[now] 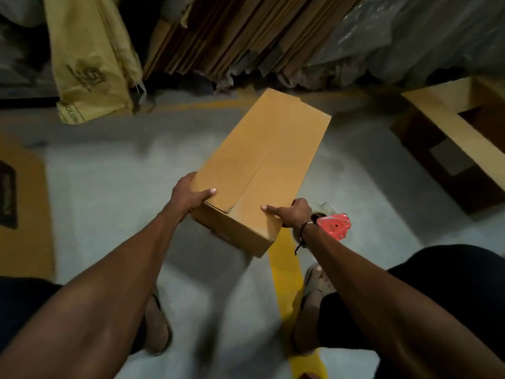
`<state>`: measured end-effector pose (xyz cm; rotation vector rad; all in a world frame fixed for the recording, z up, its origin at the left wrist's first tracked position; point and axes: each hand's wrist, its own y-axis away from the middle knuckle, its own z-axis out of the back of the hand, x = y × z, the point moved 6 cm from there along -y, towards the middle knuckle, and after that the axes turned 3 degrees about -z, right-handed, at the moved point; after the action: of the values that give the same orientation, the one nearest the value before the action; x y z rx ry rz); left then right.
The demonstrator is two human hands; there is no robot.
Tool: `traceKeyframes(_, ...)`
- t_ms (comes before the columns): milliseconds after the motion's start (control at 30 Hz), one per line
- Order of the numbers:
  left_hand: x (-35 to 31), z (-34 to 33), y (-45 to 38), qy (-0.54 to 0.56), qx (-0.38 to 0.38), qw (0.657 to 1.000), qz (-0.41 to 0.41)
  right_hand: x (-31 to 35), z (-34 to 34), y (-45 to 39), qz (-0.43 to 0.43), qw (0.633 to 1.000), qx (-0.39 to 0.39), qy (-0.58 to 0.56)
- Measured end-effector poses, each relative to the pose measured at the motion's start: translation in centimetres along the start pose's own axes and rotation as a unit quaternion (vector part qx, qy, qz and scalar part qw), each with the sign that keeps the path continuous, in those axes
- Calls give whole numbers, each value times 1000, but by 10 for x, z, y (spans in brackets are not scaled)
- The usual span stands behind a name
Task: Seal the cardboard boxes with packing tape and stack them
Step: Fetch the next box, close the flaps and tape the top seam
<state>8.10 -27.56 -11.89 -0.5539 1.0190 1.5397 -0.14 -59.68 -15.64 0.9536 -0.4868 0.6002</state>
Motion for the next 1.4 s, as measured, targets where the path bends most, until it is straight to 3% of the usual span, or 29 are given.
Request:
traceKeyframes(200,47,-25,-49,-73,30,997,-2,-14,-22,-12,-3,1000,-15,20)
traceKeyframes(300,44,-28,-41,-120,-12,993,5,-16,-35,-15,7,999,-24,22)
traceKeyframes(433,34,-47,4,-70,-126,988,48,-14,-38,-27,-6,999,-22,28)
traceKeyframes(533,29,-80,33,-24,-174,982,70,-8,-29,-42,-53,997,9,-54)
traceKeyframes(633,18,-105,58,58,-166,975,136,-2,-25,-54,-109,985,76,-114)
traceKeyframes(733,9,-115,66,74,-119,980,145,-5,-33,-61,-128,976,136,-112)
traceKeyframes(833,12,-115,60,23,-66,989,129,-9,-40,-66,-118,983,116,-83)
traceKeyframes(1133,60,-32,8,-65,-31,993,96,-7,-117,-37,-74,985,130,-88)
traceKeyframes(1300,63,8,-13,-75,-75,990,91,27,-125,-52,51,997,31,51)
traceKeyframes(1400,46,-11,-7,-57,-105,985,123,60,-88,-76,60,998,-31,8)
